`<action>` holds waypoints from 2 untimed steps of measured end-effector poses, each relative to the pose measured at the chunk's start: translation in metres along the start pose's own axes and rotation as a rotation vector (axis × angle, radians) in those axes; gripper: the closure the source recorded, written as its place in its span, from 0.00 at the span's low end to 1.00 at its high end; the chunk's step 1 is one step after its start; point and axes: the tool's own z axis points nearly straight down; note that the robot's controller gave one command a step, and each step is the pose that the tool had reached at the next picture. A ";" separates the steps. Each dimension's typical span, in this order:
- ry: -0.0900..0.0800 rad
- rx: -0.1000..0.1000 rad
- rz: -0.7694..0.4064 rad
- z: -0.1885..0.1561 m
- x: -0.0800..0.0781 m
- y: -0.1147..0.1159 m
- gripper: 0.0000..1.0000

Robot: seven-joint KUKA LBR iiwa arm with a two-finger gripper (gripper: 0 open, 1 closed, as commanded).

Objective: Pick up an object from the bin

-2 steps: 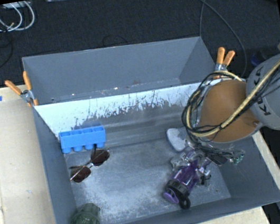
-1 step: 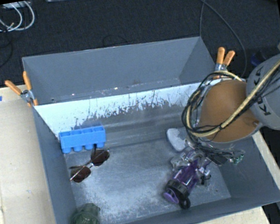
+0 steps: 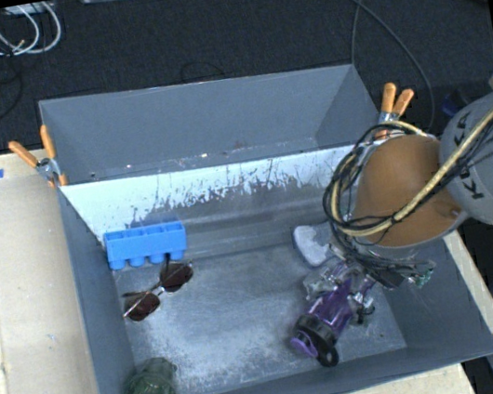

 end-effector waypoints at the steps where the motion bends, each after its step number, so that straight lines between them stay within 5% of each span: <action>1: -0.002 0.001 0.004 -0.040 -0.001 0.000 1.00; 2: -0.006 0.005 0.005 -0.073 -0.002 -0.001 1.00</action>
Offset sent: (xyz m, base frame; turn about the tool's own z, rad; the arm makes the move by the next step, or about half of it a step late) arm 0.0004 0.0003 0.0441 0.0025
